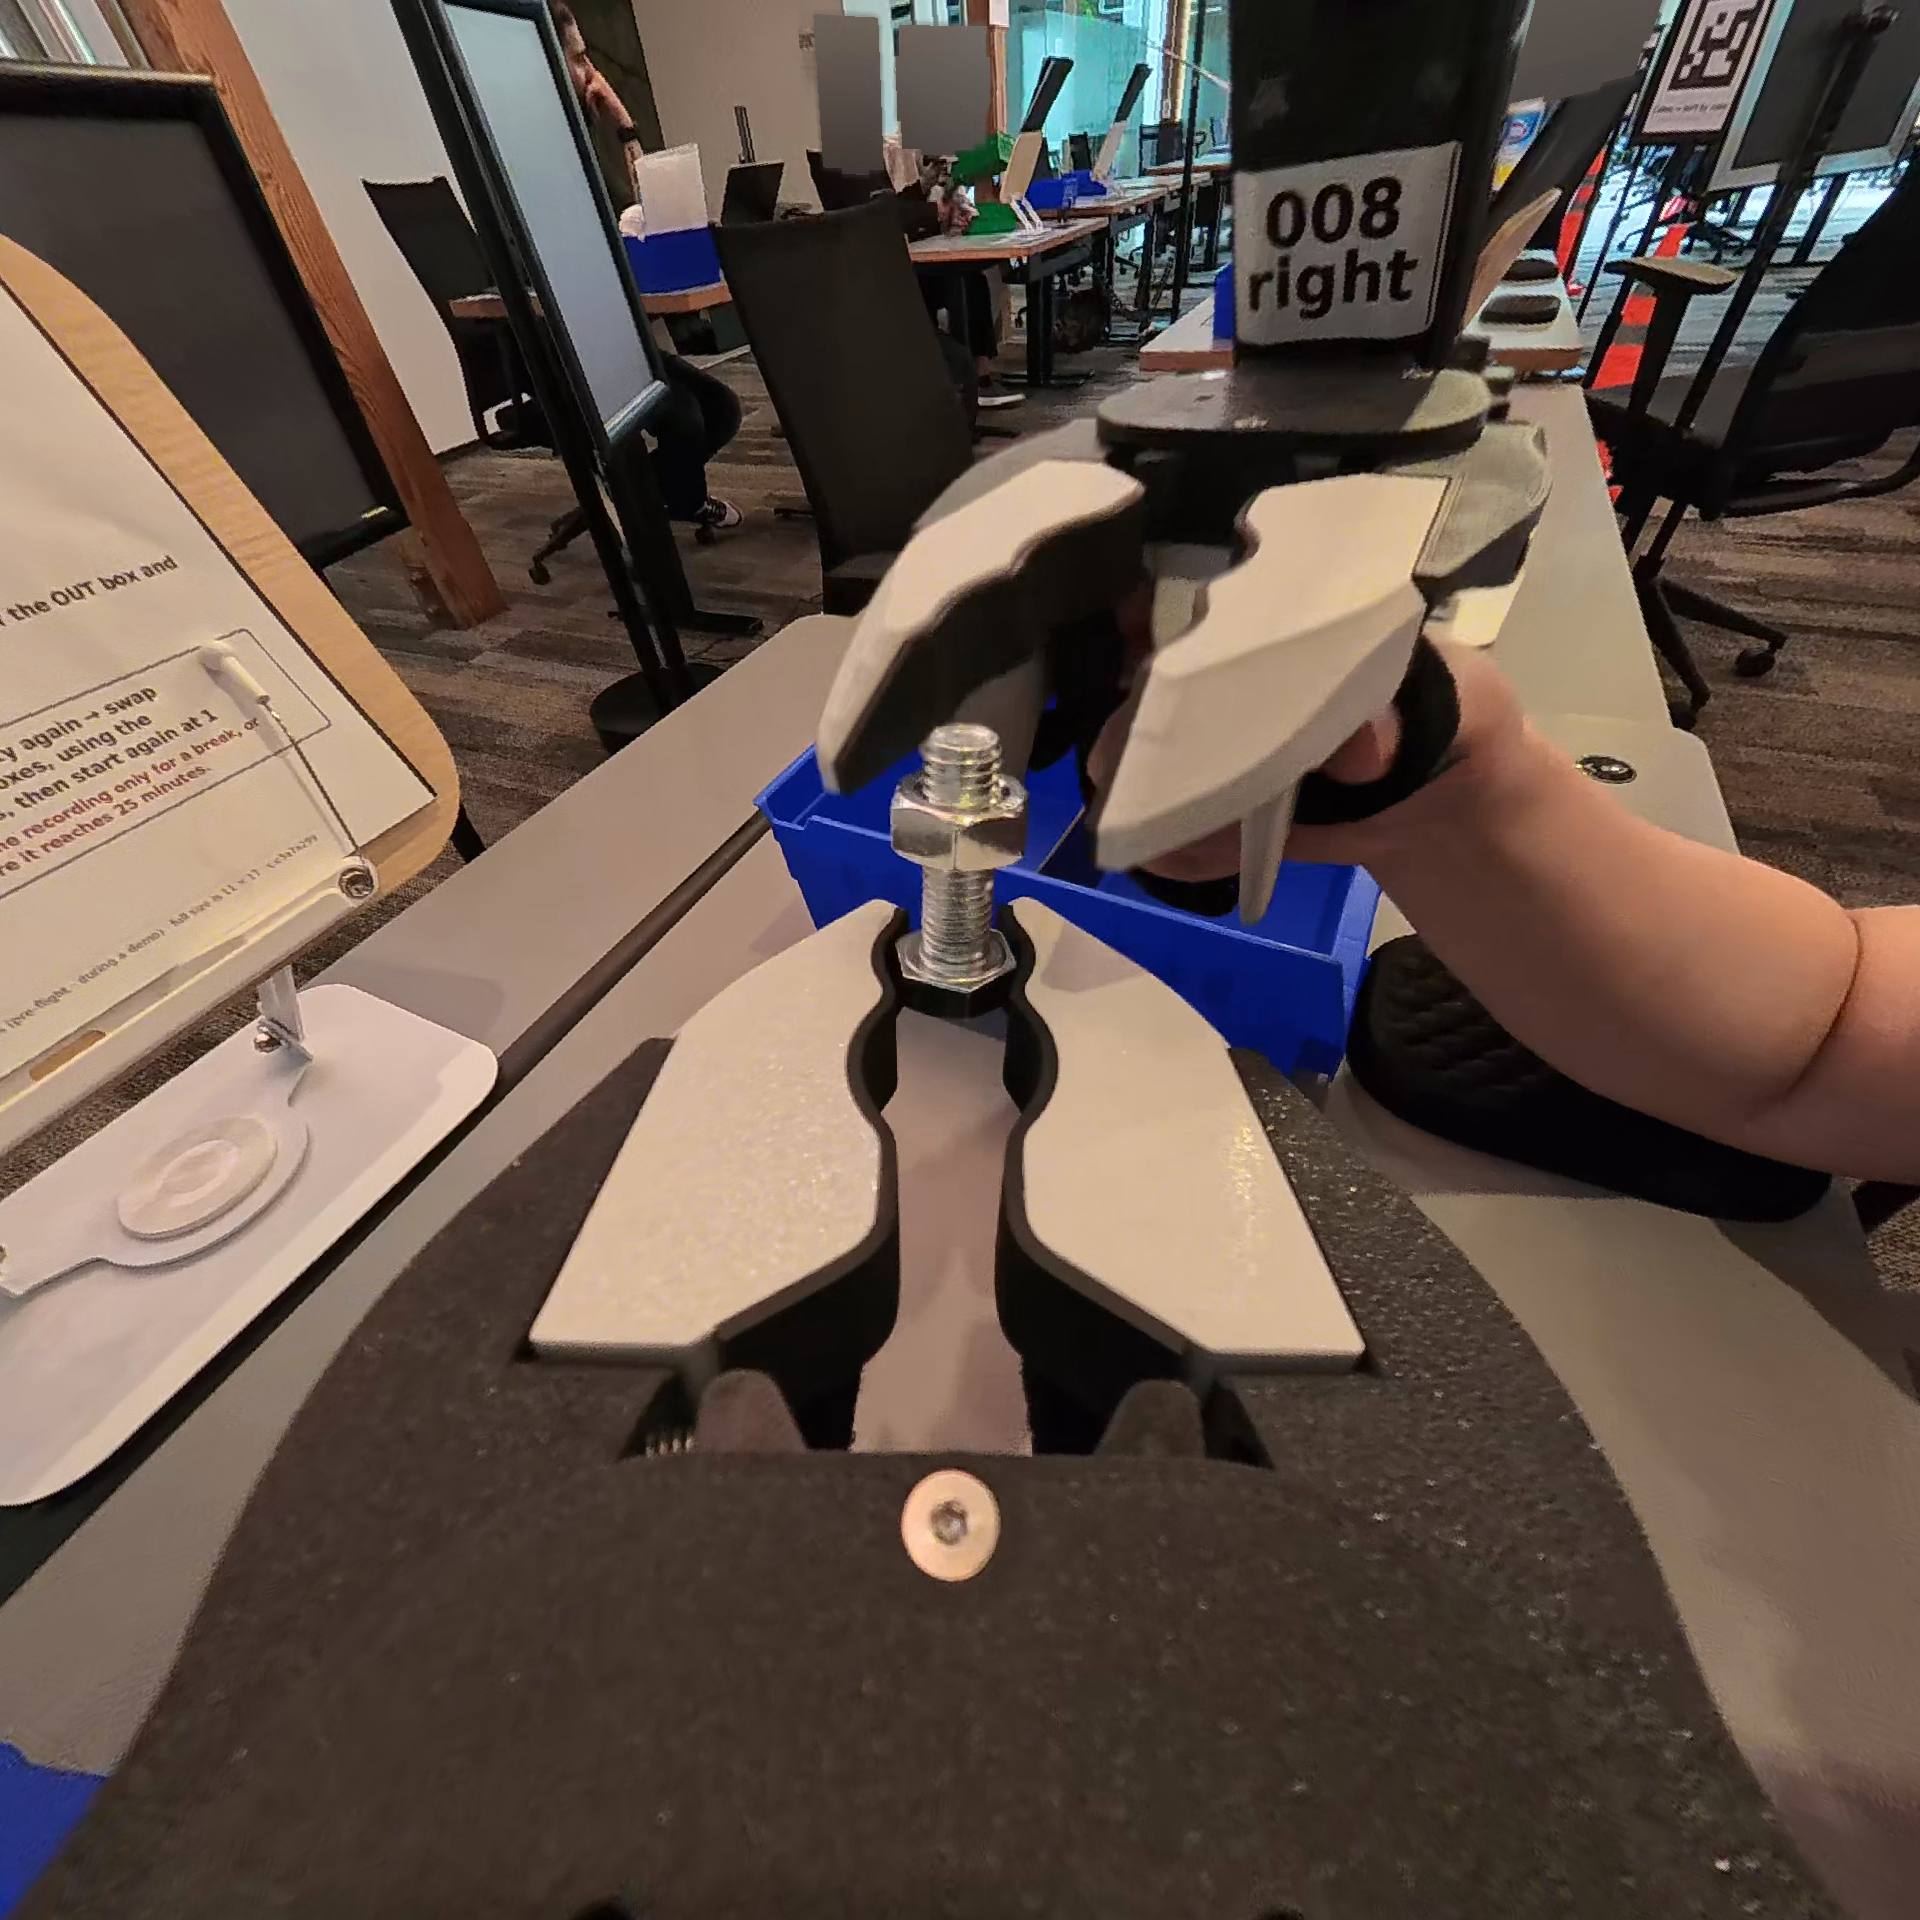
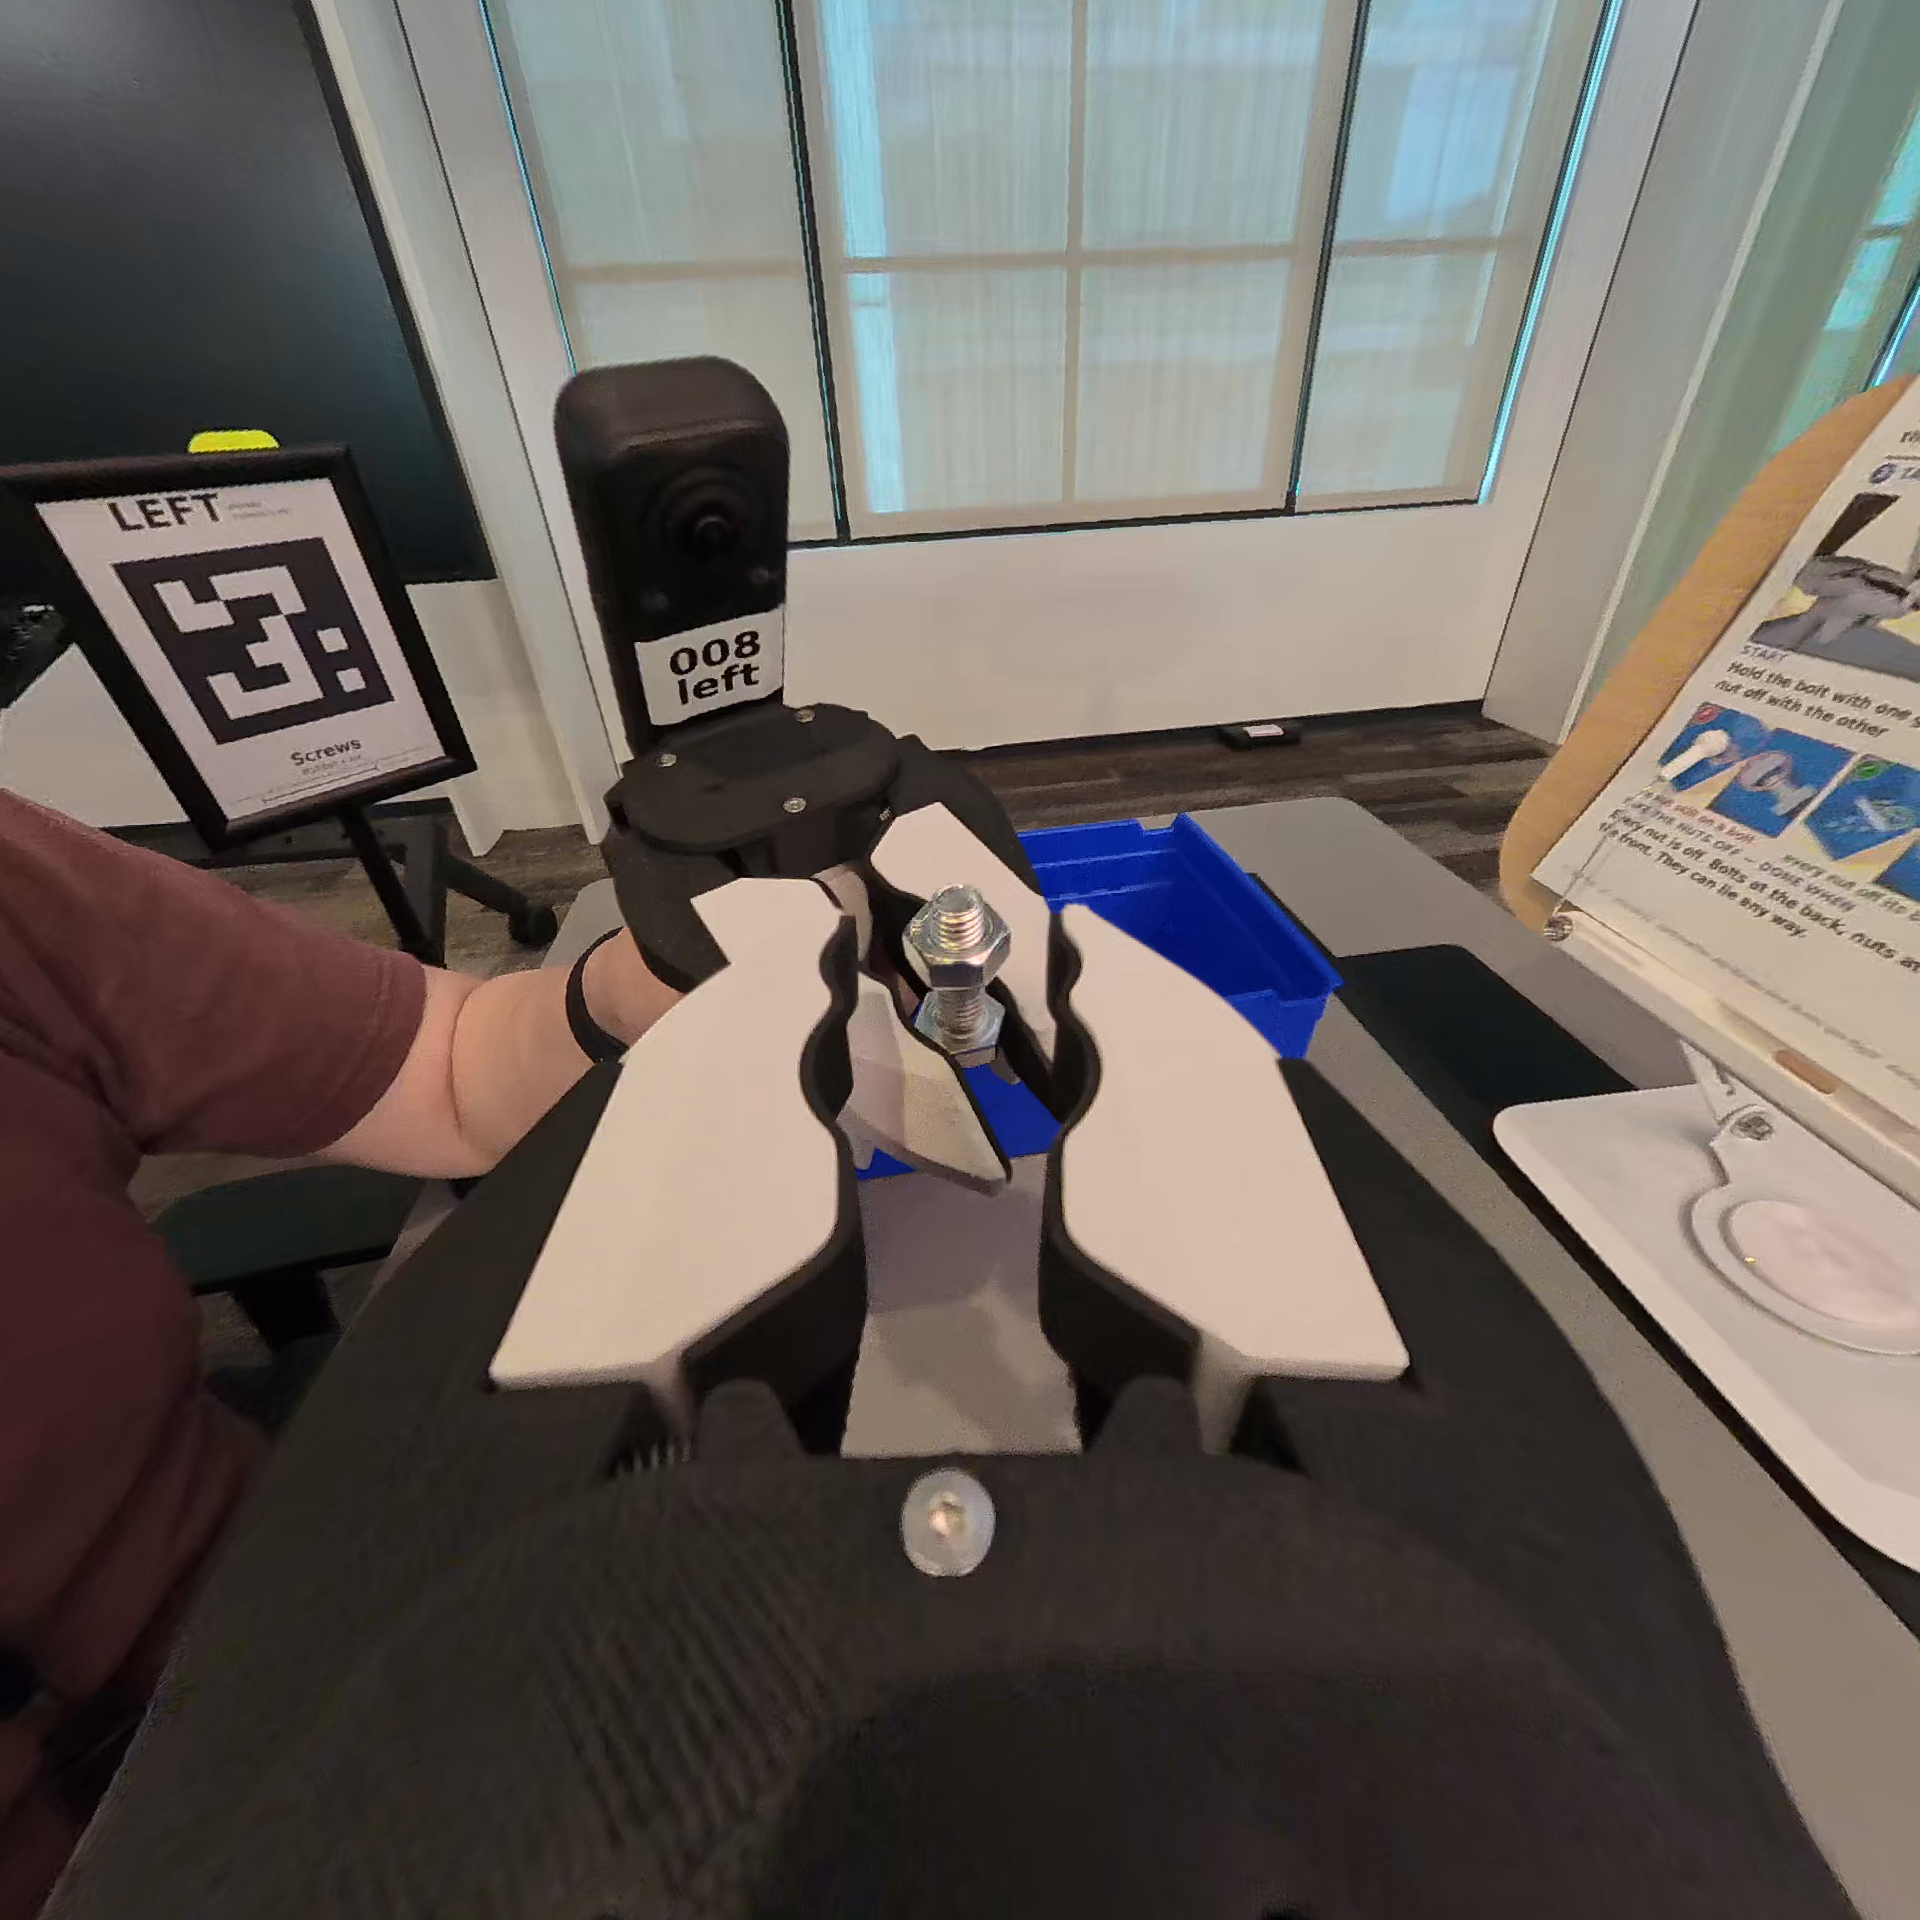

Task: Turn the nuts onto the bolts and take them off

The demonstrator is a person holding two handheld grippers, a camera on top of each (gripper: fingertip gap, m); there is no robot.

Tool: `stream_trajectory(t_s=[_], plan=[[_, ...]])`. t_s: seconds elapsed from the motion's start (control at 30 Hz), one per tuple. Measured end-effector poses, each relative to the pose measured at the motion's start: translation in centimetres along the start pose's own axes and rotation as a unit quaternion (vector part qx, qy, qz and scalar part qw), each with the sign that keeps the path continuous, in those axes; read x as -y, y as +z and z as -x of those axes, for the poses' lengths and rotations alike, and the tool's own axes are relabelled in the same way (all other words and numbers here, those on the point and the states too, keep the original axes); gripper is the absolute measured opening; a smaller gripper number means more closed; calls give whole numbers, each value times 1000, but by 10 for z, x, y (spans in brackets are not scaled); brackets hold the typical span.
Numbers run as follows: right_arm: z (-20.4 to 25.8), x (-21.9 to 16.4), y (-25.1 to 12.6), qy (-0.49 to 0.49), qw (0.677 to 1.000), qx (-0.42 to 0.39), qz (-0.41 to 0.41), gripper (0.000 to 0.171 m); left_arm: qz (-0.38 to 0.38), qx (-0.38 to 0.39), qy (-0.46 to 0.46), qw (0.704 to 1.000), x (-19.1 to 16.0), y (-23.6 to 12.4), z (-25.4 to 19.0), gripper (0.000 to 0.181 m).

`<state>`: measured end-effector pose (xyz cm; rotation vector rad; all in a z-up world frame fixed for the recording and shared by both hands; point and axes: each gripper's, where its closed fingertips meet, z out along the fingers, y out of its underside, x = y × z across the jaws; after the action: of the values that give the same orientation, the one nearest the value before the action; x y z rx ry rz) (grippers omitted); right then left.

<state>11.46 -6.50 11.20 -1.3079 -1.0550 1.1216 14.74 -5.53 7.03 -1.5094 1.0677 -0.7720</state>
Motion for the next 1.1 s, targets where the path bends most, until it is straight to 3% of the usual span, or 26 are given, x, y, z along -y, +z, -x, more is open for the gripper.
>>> stream_trajectory(t_s=[0.33,0.53,1.1], plan=[[-7,14,-18,52,996,37,-57,31,-30,-57,-46,997,11,-7,-10,15],[6,3,-2,39,997,54,-25,31,-22,-66,-42,997,7,-2,-16,15],[-2,7,-12,75,994,67,-45,30,-36,-88,-61,994,13,-5,-21,15]])
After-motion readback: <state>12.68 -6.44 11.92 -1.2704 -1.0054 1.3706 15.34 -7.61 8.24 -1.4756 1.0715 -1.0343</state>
